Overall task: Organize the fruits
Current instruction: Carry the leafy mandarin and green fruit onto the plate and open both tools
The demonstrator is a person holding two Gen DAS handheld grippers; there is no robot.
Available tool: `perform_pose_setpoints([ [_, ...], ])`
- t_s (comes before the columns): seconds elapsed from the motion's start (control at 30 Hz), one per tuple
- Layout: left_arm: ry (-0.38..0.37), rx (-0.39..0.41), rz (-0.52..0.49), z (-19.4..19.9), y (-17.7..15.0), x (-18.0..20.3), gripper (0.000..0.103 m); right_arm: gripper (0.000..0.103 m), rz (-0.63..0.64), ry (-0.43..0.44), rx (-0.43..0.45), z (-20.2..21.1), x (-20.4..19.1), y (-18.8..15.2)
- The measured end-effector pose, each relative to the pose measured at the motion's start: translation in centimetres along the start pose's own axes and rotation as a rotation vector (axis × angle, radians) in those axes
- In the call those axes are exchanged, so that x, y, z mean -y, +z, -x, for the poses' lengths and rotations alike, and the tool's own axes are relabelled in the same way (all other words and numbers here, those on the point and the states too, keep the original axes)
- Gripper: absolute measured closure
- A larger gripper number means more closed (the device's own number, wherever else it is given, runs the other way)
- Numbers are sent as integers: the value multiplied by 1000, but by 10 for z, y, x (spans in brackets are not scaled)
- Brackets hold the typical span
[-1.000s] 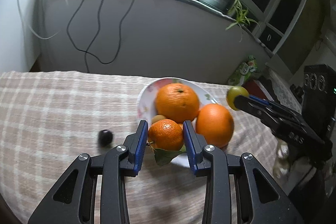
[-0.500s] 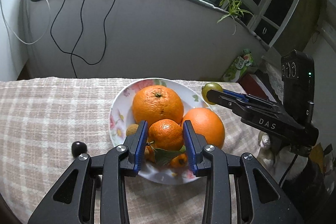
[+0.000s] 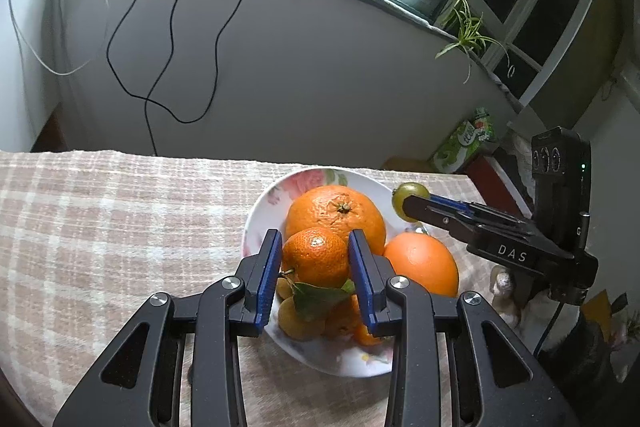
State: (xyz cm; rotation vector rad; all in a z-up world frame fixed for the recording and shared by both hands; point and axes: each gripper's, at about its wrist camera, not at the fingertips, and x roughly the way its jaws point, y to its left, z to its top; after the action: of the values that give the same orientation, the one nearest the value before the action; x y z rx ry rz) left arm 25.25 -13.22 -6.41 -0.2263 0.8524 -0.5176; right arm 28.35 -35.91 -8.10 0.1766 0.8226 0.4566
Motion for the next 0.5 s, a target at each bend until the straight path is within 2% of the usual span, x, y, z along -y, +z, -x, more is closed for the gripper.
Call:
perform_pose_setpoints([
  [0.07, -4, 1, -7, -1, 1, 2, 70, 69, -1, 1, -5, -1, 0, 0],
  [0.1, -7, 0, -8, -1, 1, 2, 70, 60, -3, 0, -6, -1, 0, 0],
  [0.17, -17, 2, -1, -1, 3, 1, 61, 42, -13, 1, 11, 2, 1, 2],
  [0.2, -14, 5, 2, -1, 5, 0, 53, 40, -19, 2, 18, 3, 2, 2],
  [0.5, -16, 9, 24, 2, 3, -5, 52, 40, -36, 17, 37, 13, 0, 4],
])
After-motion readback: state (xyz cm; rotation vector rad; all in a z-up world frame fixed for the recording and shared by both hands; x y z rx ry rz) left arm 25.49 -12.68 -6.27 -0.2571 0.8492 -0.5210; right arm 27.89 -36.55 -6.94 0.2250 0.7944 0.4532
